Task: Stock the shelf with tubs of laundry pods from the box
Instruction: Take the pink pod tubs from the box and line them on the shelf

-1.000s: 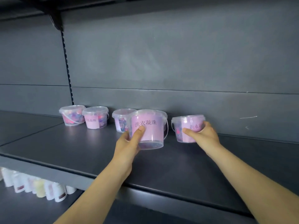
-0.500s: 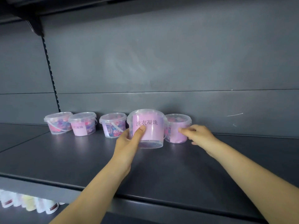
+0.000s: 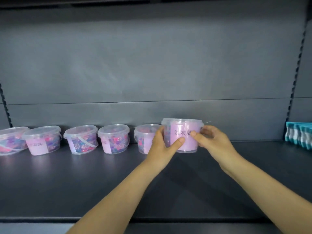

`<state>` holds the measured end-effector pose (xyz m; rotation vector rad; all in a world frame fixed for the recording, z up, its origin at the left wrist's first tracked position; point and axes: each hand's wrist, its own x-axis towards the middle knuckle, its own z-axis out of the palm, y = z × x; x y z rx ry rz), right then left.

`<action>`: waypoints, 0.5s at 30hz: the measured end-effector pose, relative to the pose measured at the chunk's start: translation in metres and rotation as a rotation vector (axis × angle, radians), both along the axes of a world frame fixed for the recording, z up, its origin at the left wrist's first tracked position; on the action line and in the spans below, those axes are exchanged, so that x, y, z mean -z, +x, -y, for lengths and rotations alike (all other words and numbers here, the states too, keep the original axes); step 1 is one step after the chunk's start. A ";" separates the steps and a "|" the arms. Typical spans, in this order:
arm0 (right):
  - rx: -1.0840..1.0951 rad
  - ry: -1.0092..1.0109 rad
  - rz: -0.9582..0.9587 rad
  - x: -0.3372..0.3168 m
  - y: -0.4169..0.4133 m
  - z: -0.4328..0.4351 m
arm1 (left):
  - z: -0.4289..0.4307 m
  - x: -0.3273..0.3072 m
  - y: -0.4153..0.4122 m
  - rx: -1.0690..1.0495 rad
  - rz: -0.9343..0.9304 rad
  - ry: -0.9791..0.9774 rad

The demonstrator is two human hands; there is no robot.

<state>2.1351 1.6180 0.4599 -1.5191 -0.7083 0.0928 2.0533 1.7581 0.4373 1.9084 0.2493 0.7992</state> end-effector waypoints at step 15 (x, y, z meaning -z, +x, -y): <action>0.145 -0.401 0.277 0.034 0.077 -0.030 | -0.015 0.026 0.067 -0.301 -0.358 0.164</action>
